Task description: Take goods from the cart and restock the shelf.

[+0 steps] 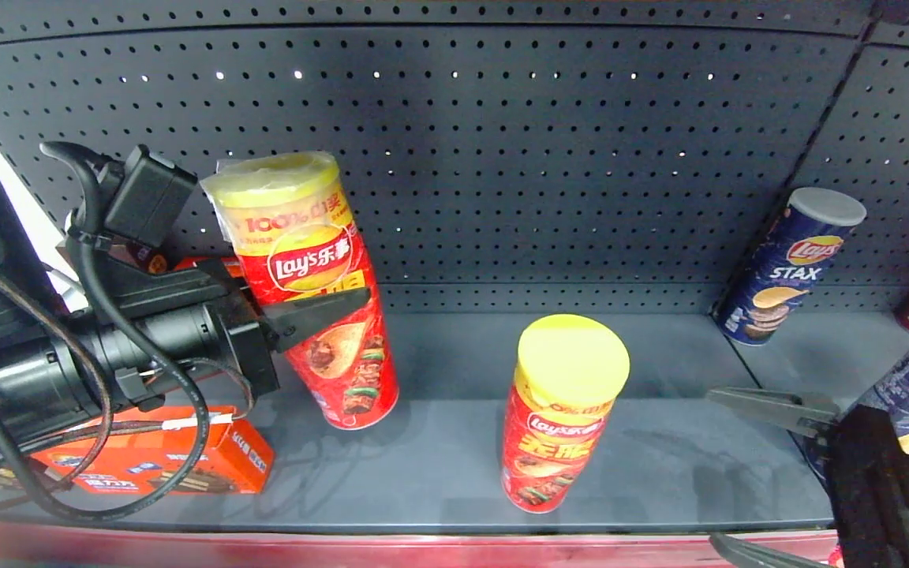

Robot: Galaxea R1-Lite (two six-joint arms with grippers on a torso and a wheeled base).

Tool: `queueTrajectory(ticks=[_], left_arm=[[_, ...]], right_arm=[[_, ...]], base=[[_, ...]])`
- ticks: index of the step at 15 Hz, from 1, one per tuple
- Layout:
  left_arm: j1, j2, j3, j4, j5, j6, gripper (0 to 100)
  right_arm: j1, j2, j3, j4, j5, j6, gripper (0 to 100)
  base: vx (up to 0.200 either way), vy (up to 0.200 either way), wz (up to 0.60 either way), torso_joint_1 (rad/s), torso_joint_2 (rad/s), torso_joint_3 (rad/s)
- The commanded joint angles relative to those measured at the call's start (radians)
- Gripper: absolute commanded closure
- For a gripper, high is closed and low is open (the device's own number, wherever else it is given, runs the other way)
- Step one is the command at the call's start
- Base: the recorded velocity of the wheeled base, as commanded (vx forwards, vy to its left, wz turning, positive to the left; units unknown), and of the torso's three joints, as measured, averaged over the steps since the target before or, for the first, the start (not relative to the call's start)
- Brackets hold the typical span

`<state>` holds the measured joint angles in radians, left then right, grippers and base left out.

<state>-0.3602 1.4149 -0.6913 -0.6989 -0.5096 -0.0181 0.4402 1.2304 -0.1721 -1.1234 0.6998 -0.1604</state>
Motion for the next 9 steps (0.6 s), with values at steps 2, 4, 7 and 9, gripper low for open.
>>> queueTrajectory(ticks=[2, 4, 7, 9], left_arm=[[0.001, -0.013, 0.006, 0.003, 0.000, 0.000, 100], [0.001, -0.013, 0.006, 0.001, -0.001, 0.000, 100], [0.000, -0.013, 0.004, -0.001, -0.001, 0.000, 100], [-0.002, -0.014, 0.007, -0.001, -0.001, 0.001, 100]], right_arm=[[-0.031, -0.373, 0.048, 0.324, -0.209, 0.005, 0], [-0.032, -0.606, 0.100, 0.510, -0.312, 0.073, 0], [-0.060, -0.838, 0.103, 0.755, -0.445, 0.105, 0], [-0.087, -0.999, 0.123, 0.904, -0.537, 0.170, 0]], base=[[0.000, 0.000, 0.00, 0.000, 0.00, 0.000], [0.000, 0.000, 0.00, 0.000, 0.00, 0.000], [0.000, 0.000, 0.00, 0.000, 0.00, 0.000], [0.000, 0.000, 0.00, 0.000, 0.00, 0.000]])
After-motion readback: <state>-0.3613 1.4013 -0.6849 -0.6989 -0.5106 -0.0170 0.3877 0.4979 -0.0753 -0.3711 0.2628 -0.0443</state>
